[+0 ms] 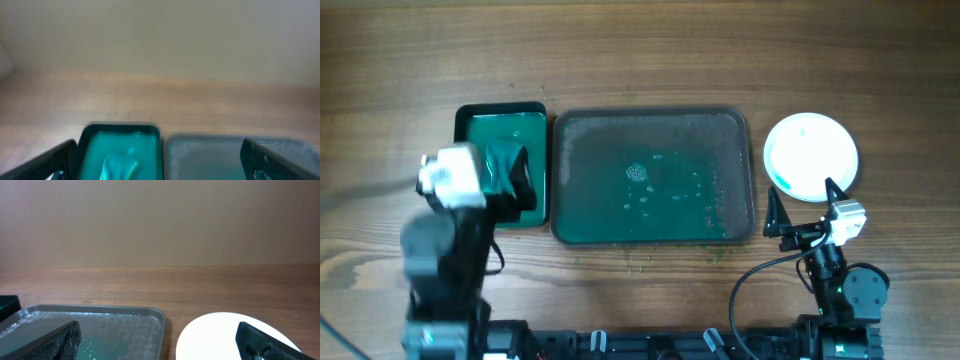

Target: Clean dirty plates on tray and stack at the side

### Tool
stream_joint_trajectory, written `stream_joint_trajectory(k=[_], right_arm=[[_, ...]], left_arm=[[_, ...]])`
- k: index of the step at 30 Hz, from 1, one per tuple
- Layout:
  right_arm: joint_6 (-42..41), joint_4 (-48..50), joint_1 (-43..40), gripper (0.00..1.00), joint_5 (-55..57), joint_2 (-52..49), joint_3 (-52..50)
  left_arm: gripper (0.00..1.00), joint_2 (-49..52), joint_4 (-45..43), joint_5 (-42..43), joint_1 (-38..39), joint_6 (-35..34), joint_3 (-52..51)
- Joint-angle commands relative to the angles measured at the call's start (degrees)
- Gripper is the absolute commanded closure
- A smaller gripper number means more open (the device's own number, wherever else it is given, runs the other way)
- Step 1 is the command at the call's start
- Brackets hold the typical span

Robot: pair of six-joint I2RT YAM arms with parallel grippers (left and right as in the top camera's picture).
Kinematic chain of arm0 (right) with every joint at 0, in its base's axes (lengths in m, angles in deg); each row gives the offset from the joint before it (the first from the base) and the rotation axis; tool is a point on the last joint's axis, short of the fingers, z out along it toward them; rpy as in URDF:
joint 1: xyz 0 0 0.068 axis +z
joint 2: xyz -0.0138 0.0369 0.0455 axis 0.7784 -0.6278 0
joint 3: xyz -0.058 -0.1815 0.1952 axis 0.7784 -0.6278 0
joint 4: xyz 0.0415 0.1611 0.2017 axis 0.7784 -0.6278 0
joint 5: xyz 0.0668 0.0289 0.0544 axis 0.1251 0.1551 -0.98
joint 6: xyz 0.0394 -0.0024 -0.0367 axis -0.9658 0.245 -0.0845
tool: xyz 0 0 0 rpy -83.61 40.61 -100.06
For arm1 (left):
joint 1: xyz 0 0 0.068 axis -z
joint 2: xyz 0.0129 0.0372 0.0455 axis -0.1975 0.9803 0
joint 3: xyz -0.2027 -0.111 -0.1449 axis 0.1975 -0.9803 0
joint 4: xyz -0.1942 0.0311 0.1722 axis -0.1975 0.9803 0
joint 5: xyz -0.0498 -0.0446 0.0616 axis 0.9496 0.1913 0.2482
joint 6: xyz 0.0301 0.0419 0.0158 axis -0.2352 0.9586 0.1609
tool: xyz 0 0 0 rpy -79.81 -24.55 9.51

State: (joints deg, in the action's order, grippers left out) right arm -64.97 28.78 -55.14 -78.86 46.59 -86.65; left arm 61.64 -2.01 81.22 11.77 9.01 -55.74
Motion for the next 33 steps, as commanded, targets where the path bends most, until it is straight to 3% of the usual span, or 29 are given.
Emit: stream_joint_trajectory(k=[1,8,19,25,33], right_arm=[[-0.8,0.3,0.3,0.0,-0.7,0.5,-0.1],[-0.8,0.3,0.3,0.0,-0.7,0.5,-0.1],[-0.8,0.3,0.3,0.0,-0.7,0.5,-0.1],[-0.9,0.3,0.3,0.0,-0.7,0.5,-0.1],[-0.9,0.3,0.3,0.0,-0.7,0.5,-0.1]], left_arm=[[0.0,-11.9,-7.8,3.0,0.2,-4.1,-13.0],[0.0,-24.0,-18.6,4.2,0.2,-8.6,-27.8],[0.0,-28.2,-18.6,4.2,0.2,-8.6,-33.7],[0.0,-28.2,-12.5,4.4,0.2,-8.6,-33.8],[0.0,-28.0,-12.7,4.3,0.2,-8.6,-33.8]])
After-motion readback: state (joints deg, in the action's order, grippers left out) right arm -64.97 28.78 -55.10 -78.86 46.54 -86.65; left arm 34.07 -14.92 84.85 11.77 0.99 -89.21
